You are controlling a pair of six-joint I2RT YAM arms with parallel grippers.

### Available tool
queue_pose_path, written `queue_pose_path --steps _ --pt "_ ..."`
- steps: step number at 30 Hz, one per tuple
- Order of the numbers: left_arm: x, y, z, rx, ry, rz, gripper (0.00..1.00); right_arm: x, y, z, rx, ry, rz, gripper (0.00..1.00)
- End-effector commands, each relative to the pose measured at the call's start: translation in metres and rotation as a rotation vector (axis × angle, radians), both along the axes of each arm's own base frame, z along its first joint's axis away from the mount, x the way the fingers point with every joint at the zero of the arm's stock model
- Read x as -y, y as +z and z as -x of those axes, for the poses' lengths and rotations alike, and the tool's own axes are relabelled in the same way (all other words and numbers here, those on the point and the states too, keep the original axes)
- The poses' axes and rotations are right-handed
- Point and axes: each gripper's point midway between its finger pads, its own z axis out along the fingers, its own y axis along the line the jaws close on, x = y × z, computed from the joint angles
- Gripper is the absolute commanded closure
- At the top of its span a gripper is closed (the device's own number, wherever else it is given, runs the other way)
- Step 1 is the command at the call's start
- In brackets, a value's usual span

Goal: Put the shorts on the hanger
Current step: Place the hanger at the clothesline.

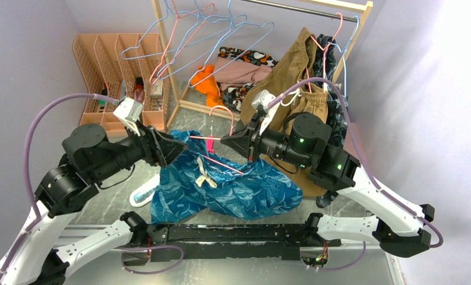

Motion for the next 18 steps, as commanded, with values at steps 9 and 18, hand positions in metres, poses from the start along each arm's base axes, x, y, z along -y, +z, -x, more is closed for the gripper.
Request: queue_pose_path --steps 9,18 --pt "-0.006 -0.038 -0.03 -0.146 0.14 -0.143 0.4 -0.002 0.021 -0.002 0.028 -0.007 -0.059 1.0" --pt "0.004 -0.04 -0.034 -0.148 0.104 -0.161 0.66 -0.002 0.02 -0.002 0.027 -0.007 -0.057 1.0"
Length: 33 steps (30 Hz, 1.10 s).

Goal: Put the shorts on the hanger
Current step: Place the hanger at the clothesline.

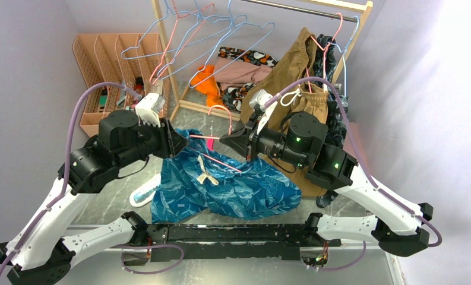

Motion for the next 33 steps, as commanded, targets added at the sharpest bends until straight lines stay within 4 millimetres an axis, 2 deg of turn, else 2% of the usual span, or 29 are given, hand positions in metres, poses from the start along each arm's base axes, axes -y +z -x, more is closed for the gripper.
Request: queue_pose_path --steps 1,3,7,12,17,25,26,28,29,30,31,33 --pt "0.002 0.016 0.001 0.031 -0.024 0.014 0.68 0.003 0.026 0.002 0.037 0.002 -0.073 1.0" --pt "0.006 0.02 0.002 0.035 -0.046 0.025 0.74 0.003 0.027 0.002 0.039 0.001 -0.075 1.0" --pt "0.017 0.032 0.007 0.048 -0.107 0.067 0.92 0.004 0.031 0.002 0.046 -0.003 -0.086 1.0" --pt "0.032 0.058 0.018 0.075 -0.201 0.151 0.93 0.008 0.036 0.003 0.056 -0.009 -0.111 1.0" --pt "0.044 0.093 0.035 0.113 -0.304 0.261 0.93 0.018 0.055 0.006 0.089 -0.025 -0.192 1.0" --pt "0.053 0.121 0.055 0.145 -0.418 0.365 0.93 0.019 0.069 0.006 0.117 -0.026 -0.208 1.0" --pt "0.051 0.127 0.058 0.162 -0.426 0.369 0.86 0.02 0.077 0.007 0.132 -0.021 -0.208 1.0" --pt "0.041 0.147 0.065 0.228 -0.423 0.368 0.52 0.024 0.096 0.012 0.17 0.0 -0.209 1.0" --pt "0.033 0.164 0.072 0.281 -0.423 0.372 0.37 0.027 0.109 0.017 0.192 0.016 -0.217 1.0" --pt "0.024 0.183 0.08 0.345 -0.424 0.382 0.06 0.03 0.119 0.022 0.208 0.034 -0.217 1.0" --pt "0.015 0.201 0.092 0.41 -0.438 0.398 0.0 0.032 0.131 0.027 0.226 0.058 -0.226 1.0" --pt "-0.009 0.247 0.124 0.589 -0.472 0.451 0.01 0.037 0.157 0.045 0.267 0.132 -0.256 1.0"
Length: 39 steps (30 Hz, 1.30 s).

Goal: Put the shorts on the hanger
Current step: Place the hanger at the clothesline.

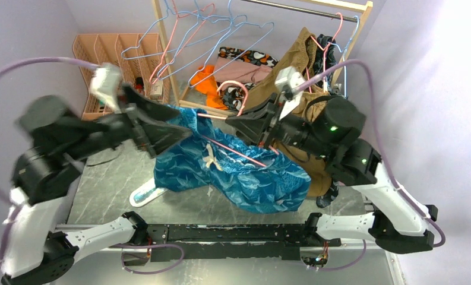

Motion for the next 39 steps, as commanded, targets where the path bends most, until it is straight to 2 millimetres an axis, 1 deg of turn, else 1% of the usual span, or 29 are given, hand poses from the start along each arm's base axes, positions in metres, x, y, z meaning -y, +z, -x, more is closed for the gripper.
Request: queue_pose_path --steps 1,2,3,4,6,8,9,11,13,15,16,17,19,21,22,23,24,26,28,29,31,33,35,37,38,39 --pt "-0.058 0.116 0.079 0.428 -0.051 0.224 0.01 0.027 0.087 0.044 0.172 0.145 -0.14 1.0" --pt "-0.07 0.133 0.094 0.506 -0.05 0.267 0.01 0.034 0.108 0.056 0.201 0.182 -0.174 1.0" --pt "-0.081 0.145 0.108 0.574 -0.048 0.304 0.01 0.033 0.117 0.064 0.214 0.228 -0.183 1.0" --pt "-0.092 0.155 0.121 0.636 -0.043 0.342 0.01 0.036 0.13 0.076 0.234 0.276 -0.204 1.0" --pt "-0.112 0.166 0.139 0.762 -0.006 0.387 0.01 0.043 0.151 0.098 0.267 0.376 -0.244 1.0" --pt "-0.127 0.171 0.151 0.826 0.031 0.424 0.01 0.049 0.165 0.116 0.292 0.455 -0.272 1.0" --pt "-0.133 0.172 0.154 0.843 0.048 0.432 0.01 0.052 0.169 0.121 0.3 0.476 -0.282 1.0" --pt "-0.143 0.173 0.158 0.862 0.081 0.436 0.01 0.056 0.173 0.125 0.313 0.483 -0.288 1.0" --pt "-0.149 0.174 0.161 0.874 0.103 0.434 0.01 0.058 0.173 0.117 0.318 0.431 -0.278 1.0" --pt "-0.154 0.175 0.16 0.877 0.134 0.431 0.01 0.057 0.168 0.103 0.311 0.355 -0.255 1.0" --pt "-0.156 0.175 0.159 0.878 0.148 0.427 0.01 0.057 0.163 0.093 0.303 0.303 -0.237 1.0" --pt "-0.158 0.174 0.158 0.878 0.161 0.421 0.01 0.057 0.158 0.075 0.287 0.21 -0.222 1.0" --pt "-0.159 0.17 0.153 0.869 0.185 0.403 0.01 0.058 0.142 0.041 0.258 0.041 -0.169 1.0" --pt "-0.158 0.165 0.146 0.855 0.207 0.384 0.01 0.06 0.125 0.015 0.237 -0.088 -0.106 1.0" --pt "-0.157 0.162 0.142 0.847 0.216 0.374 0.01 0.059 0.12 0.009 0.228 -0.115 -0.088 1.0" --pt "-0.156 0.16 0.138 0.839 0.223 0.365 0.01 0.058 0.118 0.011 0.234 -0.097 -0.082 1.0" --pt "-0.155 0.157 0.136 0.831 0.226 0.356 0.01 0.054 0.12 0.025 0.247 -0.022 -0.096 1.0" --pt "-0.152 0.154 0.132 0.82 0.226 0.34 0.01 0.05 0.132 0.062 0.277 0.172 -0.149 1.0" --pt "-0.149 0.152 0.129 0.813 0.225 0.329 0.01 0.053 0.147 0.095 0.309 0.33 -0.206 1.0" --pt "-0.148 0.151 0.127 0.811 0.224 0.325 0.01 0.055 0.152 0.107 0.32 0.383 -0.23 1.0" --pt "-0.145 0.149 0.126 0.81 0.217 0.318 0.01 0.061 0.16 0.117 0.336 0.42 -0.264 1.0" --pt "-0.143 0.146 0.119 0.794 0.229 0.314 0.03 0.063 0.161 0.112 0.333 0.39 -0.269 1.0" --pt "-0.143 0.143 0.107 0.748 0.268 0.313 0.06 0.063 0.157 0.098 0.307 0.312 -0.251 1.0" --pt "-0.141 0.137 0.091 0.698 0.313 0.297 0.04 0.06 0.147 0.079 0.273 0.223 -0.212 1.0" --pt "-0.139 0.134 0.083 0.674 0.33 0.28 0.0 0.059 0.141 0.07 0.257 0.183 -0.187 1.0" --pt "-0.136 0.13 0.075 0.652 0.346 0.261 0.0 0.058 0.135 0.062 0.243 0.148 -0.162 1.0"
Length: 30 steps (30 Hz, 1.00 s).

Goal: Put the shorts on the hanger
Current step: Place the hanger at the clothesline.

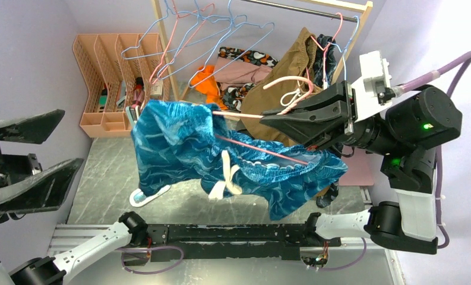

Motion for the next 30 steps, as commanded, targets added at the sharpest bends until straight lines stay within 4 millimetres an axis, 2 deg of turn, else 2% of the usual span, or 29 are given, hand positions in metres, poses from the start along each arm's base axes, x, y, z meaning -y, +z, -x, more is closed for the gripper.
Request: queue_pose_path --steps 1,4,7,10,14,20,25,30 --pt "0.012 -0.017 -0.048 -0.152 0.104 -0.021 0.0 0.007 -0.002 -0.028 -0.023 -0.164 0.007 1.0" --pt "0.022 -0.026 -0.066 -0.174 0.126 -0.04 0.01 0.009 -0.01 -0.025 -0.023 -0.152 0.037 1.0" --pt "0.033 -0.028 -0.068 -0.152 0.094 -0.047 0.0 0.014 -0.006 -0.004 -0.006 -0.065 0.021 1.0" --pt "0.047 -0.028 -0.069 -0.12 0.055 -0.085 0.03 0.02 -0.006 0.0 -0.014 -0.059 0.014 1.0" --pt "0.069 -0.04 -0.076 -0.133 -0.016 -0.126 0.09 0.014 -0.032 -0.023 -0.052 -0.158 0.075 1.0" --pt "0.08 -0.054 -0.099 -0.278 -0.001 -0.141 0.16 0.002 -0.068 -0.047 -0.085 -0.242 0.166 1.0" --pt "0.09 -0.073 -0.114 -0.459 -0.012 -0.177 0.21 -0.001 -0.079 -0.06 -0.098 -0.3 0.179 1.0" --pt "0.109 -0.105 -0.126 -0.626 -0.05 -0.232 0.19 -0.005 -0.084 -0.071 -0.111 -0.342 0.182 1.0"
